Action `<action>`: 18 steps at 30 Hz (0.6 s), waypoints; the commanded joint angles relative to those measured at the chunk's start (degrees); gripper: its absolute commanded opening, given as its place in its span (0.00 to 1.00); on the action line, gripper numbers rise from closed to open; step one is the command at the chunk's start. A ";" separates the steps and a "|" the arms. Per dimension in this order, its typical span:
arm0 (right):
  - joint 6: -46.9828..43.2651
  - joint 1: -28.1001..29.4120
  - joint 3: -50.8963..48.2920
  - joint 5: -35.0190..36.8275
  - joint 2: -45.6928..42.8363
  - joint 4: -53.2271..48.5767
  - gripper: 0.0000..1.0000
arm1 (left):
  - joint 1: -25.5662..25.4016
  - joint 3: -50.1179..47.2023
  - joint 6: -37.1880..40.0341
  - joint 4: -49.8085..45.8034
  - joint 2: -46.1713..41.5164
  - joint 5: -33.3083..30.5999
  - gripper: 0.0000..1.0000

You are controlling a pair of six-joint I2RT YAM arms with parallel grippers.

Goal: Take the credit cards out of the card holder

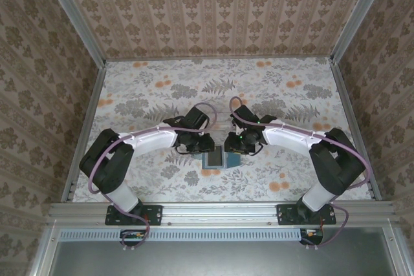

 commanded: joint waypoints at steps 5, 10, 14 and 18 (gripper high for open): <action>2.92 -0.49 -2.61 -6.97 2.43 10.10 0.31 | 0.57 -2.05 0.02 0.93 0.59 0.25 0.18; 4.13 -0.72 -3.63 -10.17 3.55 14.41 0.28 | 0.75 -2.67 0.10 1.21 1.32 0.22 0.17; 4.07 -0.70 -3.66 -10.84 4.16 15.16 0.26 | 0.81 -3.00 0.45 0.95 1.75 -0.27 0.13; 4.08 -0.72 -3.57 -11.38 5.28 15.72 0.25 | 0.89 -3.67 0.43 1.11 1.75 -0.31 0.12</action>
